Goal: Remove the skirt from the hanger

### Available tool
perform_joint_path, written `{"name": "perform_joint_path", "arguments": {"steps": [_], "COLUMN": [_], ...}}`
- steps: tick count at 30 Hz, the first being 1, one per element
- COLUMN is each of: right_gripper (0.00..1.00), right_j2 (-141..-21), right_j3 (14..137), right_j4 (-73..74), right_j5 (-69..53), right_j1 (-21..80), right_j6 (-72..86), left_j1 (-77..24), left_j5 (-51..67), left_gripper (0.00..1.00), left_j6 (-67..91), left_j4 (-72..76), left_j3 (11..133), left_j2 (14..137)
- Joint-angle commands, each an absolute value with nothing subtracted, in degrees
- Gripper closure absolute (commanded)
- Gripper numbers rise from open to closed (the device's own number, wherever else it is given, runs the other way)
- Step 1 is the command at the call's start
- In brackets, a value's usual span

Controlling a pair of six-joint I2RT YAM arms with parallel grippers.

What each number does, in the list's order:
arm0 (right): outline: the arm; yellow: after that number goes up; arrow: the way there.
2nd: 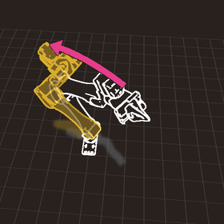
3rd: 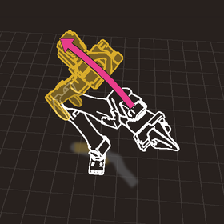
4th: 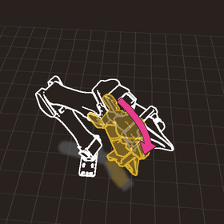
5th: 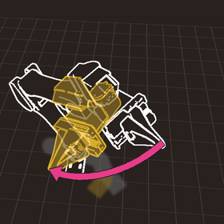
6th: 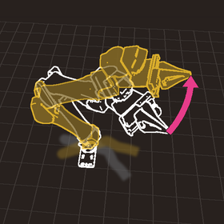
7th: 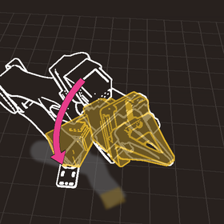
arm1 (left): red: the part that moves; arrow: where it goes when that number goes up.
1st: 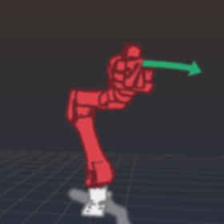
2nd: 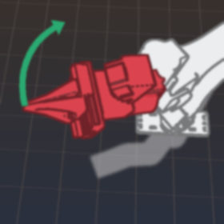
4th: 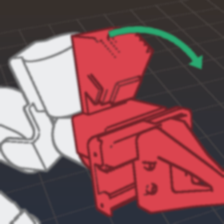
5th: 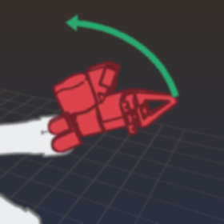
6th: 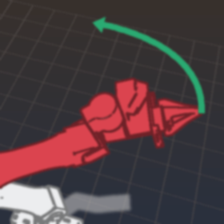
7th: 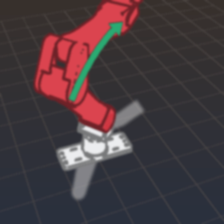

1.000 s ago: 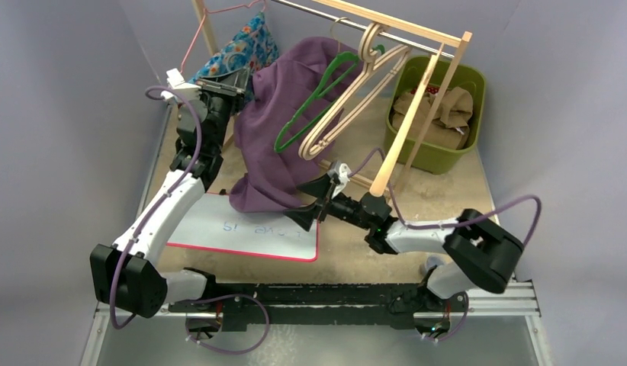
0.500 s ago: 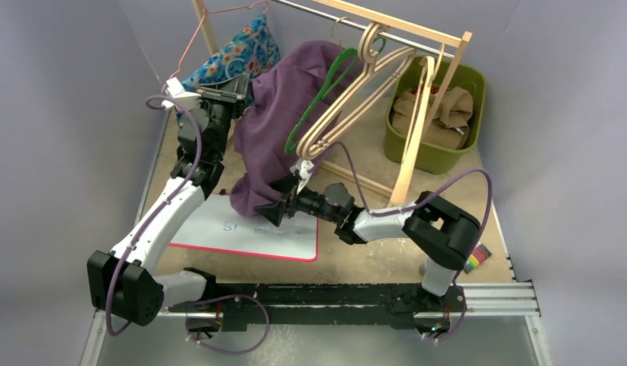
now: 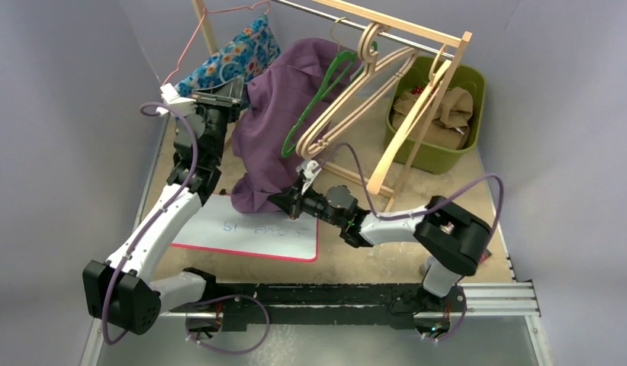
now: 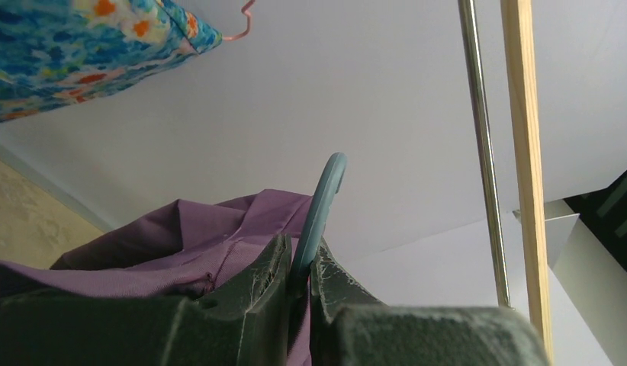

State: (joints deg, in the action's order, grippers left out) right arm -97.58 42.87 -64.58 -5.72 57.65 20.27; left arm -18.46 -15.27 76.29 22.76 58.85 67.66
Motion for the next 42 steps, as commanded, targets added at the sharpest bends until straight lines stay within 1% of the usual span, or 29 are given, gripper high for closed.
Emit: {"name": "perform_joint_path", "arguments": {"steps": [1, 6, 11, 15, 19, 24, 28, 30, 35, 38, 42], "right_gripper": [1.00, 1.00, 1.00, 1.00, 1.00, 1.00, 1.00, 1.00, 1.00, 1.00, 1.00], "right_j2": [-89.2, -81.4, -75.1, -67.6, -59.4, -47.7, -40.4, -39.1, -41.9, -43.6, -44.8], "right_j3": [39.2, 32.1, 28.0, 25.8, 23.2, 20.1, 19.2, 19.5, 24.1, 27.0, 28.6], "right_j4": [-62.7, -55.6, -47.8, -41.1, -34.6, -25.1, -18.4, -17.7, -15.8, -14.6, -14.5], "right_j5": [0.6, 11.9, 22.5, 24.8, 23.8, 27.5, 29.3, 28.9, 28.8, 28.6, 25.4], "right_j1": [57.8, 57.7, 57.1, 52.8, 46.1, 44.2, 43.7, 43.5, 42.7, 40.9, 36.9], "right_j6": [18.8, 17.3, 20.5, 24.4, 26.2, 26.9, 28.6, 28.6, 27.0, 25.1, 24.3], "left_j1": [-18.6, -18.7, -18.7, -18.6, -18.7, -18.7, -18.7, -18.7, -18.8, -18.8, -18.8], "left_j5": [-19.0, -21.8, -23.1, -22.5, -21.9, -20.7, -15.5, -8.6, 3.7, 7.8, 12.5], "left_gripper": [1.00, 1.00, 1.00, 1.00, 1.00, 1.00, 1.00, 1.00, 1.00, 1.00, 1.00], "left_j6": [73.7, 67.6, 65.0, 64.0, 63.0, 63.5, 66.8, 68.3, 66.4, 61.6, 57.1], "left_j4": [29.8, 26.1, 25.5, 24.6, 23.6, 23.2, 22.9, 22.0, 14.8, 7.9, 2.3], "left_j3": [60.3, 61.8, 61.6, 62.1, 62.5, 63.8, 64.9, 65.9, 66.6, 65.9, 64.0], "left_j2": [62.5, 60.6, 59.9, 60.6, 60.9, 61.4, 62.4, 63.9, 65.5, 64.5, 61.3]}}
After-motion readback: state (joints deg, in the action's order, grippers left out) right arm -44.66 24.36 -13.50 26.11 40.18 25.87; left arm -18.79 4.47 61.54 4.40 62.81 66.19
